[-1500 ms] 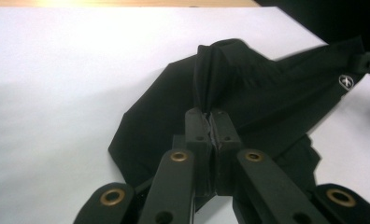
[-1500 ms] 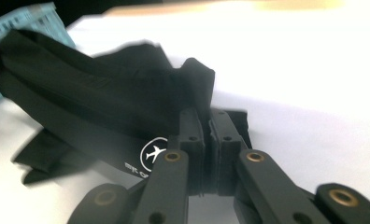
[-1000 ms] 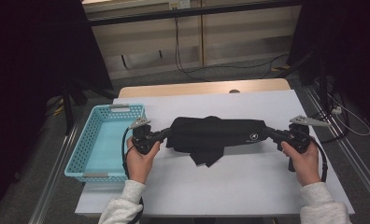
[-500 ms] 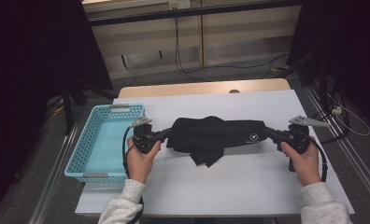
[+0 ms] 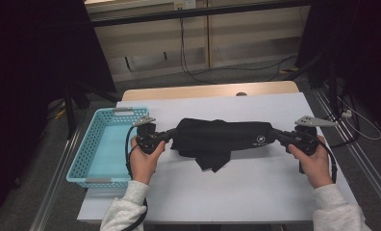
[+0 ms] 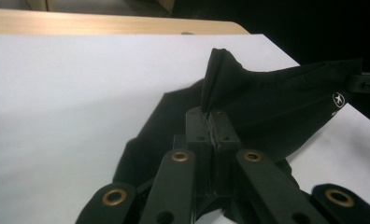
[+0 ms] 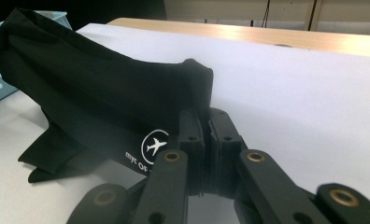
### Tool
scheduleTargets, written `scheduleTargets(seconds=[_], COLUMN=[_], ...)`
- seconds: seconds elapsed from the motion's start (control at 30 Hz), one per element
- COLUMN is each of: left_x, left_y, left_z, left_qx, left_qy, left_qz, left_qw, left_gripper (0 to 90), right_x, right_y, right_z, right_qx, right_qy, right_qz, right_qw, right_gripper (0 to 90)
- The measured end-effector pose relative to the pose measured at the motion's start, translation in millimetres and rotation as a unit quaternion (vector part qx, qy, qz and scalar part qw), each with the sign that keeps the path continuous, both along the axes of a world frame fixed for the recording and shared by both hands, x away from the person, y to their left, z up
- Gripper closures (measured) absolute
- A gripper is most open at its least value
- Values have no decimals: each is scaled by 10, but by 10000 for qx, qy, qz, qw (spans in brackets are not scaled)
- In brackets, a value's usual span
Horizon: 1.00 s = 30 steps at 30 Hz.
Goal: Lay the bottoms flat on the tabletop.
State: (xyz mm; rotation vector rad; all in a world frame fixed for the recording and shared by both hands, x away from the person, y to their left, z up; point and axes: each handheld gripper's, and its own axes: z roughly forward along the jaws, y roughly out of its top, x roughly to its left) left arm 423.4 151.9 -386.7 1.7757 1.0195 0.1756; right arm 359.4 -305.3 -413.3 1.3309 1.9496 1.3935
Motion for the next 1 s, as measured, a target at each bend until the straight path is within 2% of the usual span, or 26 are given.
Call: scheduleTargets(seconds=[0.2, 0.33, 0.57, 0.63, 0.73, 0.77, 0.8, 0.83, 0.9, 0.93, 0.97, 1.0], left_x=[51, 163, 325, 346, 487, 487, 542, 678, 860, 860, 1062, 1148], left_y=[13, -4, -68, -81, -99, -99, -97, -93, -119, -119, -188, -239], left_z=[141, 203, 233, 234, 232, 232, 230, 246, 327, 327, 468, 530], left_qx=[10, -58, -11, -19, -43, -43, -34, -8, 34, 34, 14, 36], left_qy=[-14, 4, 91, 102, 235, 235, 314, 408, 348, 348, 152, -19], left_qz=[37, 118, 115, 109, 97, 97, 99, 155, 249, 249, 424, 543], left_qw=[10000, 9999, 9999, 9999, 9997, 9997, 9995, 9990, 9991, 9991, 9990, 9985], left_gripper=[888, 888, 887, 887, 888, 888, 887, 888, 888, 888, 888, 886], right_x=[95, 165, 315, 372, 464, 464, 563, 640, 869, 1016, 1165, 1298], right_y=[29, 26, -13, -29, -44, -44, -54, -60, -56, -39, -8, 37], right_z=[122, 226, 213, 212, 232, 232, 242, 254, 319, 383, 471, 562], right_qx=[-88, -93, -40, -98, -94, -94, -10, -4, -35, -11, -21, 106], right_qy=[-69, -140, -87, -39, 13, 13, 69, 117, 232, 226, 170, 58], right_qz=[36, 5, -52, -65, -89, -89, -84, -96, -222, -313, -556, -843], right_qw=[9999, 9999, 9999, 9999, 9999, 9999, 9999, 9999, 9995, 9993, 9983, 9964], right_gripper=[856, 857, 856, 857, 856, 856, 852, 853, 860, 860, 859, 851])
